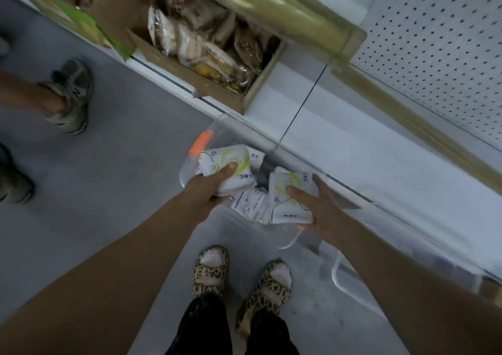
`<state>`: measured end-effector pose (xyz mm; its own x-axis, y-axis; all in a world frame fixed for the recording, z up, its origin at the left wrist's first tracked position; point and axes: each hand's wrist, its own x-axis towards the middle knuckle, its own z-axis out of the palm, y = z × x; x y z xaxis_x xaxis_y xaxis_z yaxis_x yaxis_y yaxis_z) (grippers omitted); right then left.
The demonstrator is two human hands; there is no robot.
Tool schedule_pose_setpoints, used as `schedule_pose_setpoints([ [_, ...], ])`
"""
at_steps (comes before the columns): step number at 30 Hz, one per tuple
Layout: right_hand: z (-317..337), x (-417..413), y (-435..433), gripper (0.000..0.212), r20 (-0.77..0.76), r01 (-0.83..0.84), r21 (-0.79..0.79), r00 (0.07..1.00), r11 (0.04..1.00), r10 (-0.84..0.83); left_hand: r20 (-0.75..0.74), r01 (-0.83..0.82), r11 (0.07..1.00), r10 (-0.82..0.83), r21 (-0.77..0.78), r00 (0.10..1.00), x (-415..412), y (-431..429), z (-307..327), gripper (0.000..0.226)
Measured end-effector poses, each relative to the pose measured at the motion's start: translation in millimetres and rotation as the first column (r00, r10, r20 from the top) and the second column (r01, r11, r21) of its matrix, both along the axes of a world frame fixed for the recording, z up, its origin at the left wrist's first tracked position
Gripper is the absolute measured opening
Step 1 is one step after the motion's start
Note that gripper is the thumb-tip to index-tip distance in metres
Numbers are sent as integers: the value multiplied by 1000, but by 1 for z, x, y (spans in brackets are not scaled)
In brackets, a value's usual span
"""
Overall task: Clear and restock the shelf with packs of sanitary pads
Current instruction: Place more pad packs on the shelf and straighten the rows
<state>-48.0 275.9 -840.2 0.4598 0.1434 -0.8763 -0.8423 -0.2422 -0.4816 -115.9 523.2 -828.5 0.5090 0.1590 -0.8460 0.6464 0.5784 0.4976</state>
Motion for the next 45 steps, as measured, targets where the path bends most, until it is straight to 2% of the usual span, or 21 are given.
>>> schedule_pose_setpoints([
  [3,42,-6,1,94,38,-6,32,999,999,5,17,-26,1000,25,17,1000,-16,-5,42,38],
  [6,85,-14,1,85,94,34,53,995,998,-39,37,-72,996,70,47,997,-30,-10,79,46],
  [12,157,-43,-16,103,161,121,125,977,985,-141,87,-141,990,142,-24,986,-54,-17,149,37],
  [14,190,-61,-26,108,184,156,157,965,975,-185,131,-132,990,138,-48,982,-63,-24,182,25],
  [16,229,-82,-38,84,207,181,194,953,964,-221,162,-130,989,140,-70,977,-78,-34,221,17],
  [18,269,-104,-51,59,227,207,221,940,953,-257,178,-111,992,120,-62,977,-93,-42,262,24],
  [20,309,-122,-66,60,258,236,259,918,937,-302,204,-65,995,80,-78,976,-104,-51,301,43],
  [23,365,-145,-93,76,306,284,333,869,899,-388,264,12,998,7,-68,964,-114,-70,360,44],
  [28,457,-167,-150,68,435,281,404,778,871,-453,364,84,993,-49,-83,930,-117,-125,452,36],
  [32,525,-174,-210,65,502,326,435,686,839,-526,473,194,980,-147,-50,868,-107,-183,517,26],
  [35,570,-182,-265,55,549,352,459,610,816,-571,550,263,965,-220,0,806,-101,-232,557,47],
  [37,597,-190,-303,67,568,354,501,554,790,-609,590,299,954,-250,16,768,-100,-269,580,58],
  [39,621,-200,-342,90,578,385,521,497,762,-647,616,319,948,-263,21,743,-101,-310,603,53],
  [40,634,-206,-360,94,590,398,520,472,756,-655,622,324,946,-264,18,737,-102,-331,614,49],
  [44,678,-226,-433,104,628,430,522,390,736,-673,652,368,929,-296,28,698,-112,-415,656,33],
  [45,687,-230,-452,99,644,423,520,376,742,-666,663,384,922,-316,46,678,-116,-434,667,31],
])
